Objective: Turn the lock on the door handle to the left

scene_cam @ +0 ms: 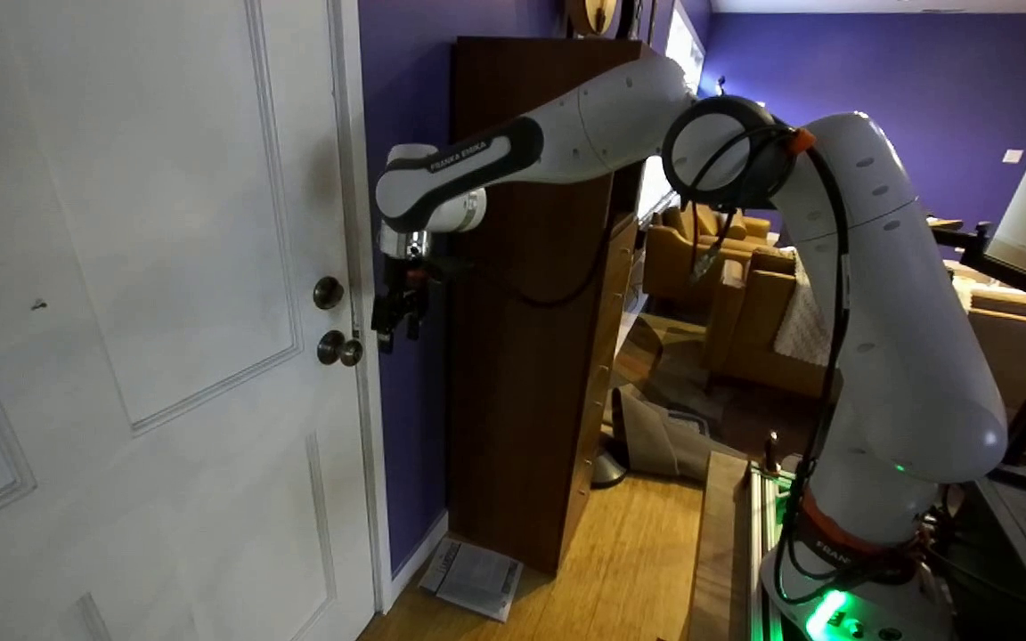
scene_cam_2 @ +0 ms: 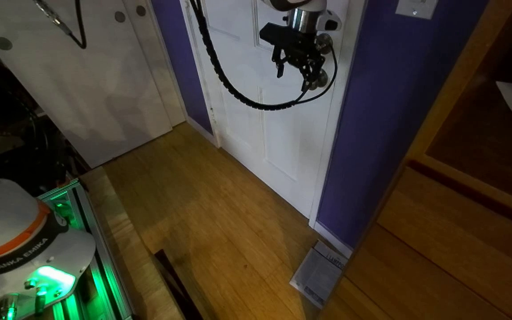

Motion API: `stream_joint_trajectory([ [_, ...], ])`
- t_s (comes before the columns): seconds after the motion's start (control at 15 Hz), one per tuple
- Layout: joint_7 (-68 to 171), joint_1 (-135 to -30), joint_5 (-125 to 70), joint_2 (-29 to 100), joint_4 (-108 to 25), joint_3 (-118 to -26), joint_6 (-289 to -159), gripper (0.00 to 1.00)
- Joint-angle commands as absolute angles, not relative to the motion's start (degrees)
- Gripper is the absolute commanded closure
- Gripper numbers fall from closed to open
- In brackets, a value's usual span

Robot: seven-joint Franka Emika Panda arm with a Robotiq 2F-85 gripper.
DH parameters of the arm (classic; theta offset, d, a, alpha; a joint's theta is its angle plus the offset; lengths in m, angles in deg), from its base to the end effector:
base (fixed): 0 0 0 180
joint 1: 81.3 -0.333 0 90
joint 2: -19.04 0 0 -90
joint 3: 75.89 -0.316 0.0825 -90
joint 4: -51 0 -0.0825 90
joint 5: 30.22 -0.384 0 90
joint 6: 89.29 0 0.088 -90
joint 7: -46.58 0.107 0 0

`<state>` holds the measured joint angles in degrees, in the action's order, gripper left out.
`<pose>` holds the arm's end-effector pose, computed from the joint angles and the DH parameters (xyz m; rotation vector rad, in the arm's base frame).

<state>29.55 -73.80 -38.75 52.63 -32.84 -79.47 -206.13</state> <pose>0.7080 -0.0479 0.3405 -2.9670 -0.2237 -0.0311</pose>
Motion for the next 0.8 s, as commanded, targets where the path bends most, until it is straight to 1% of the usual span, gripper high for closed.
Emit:
stream_joint_trajectory([
  [0.0, 28.28, -71.46, -44.06, 47.01, -39.60, -80.34, -206.52, 0.00],
  [0.13, 29.96, -72.46, -44.25, 42.12, -46.83, -79.24, -212.80, 0.00],
  [0.47, 28.99, -72.95, -45.57, 32.23, -60.17, -79.09, -226.18, 0.00],
  [0.73, 26.05, -73.25, -48.48, 24.03, -70.77, -79.14, -234.95, 0.00],
])
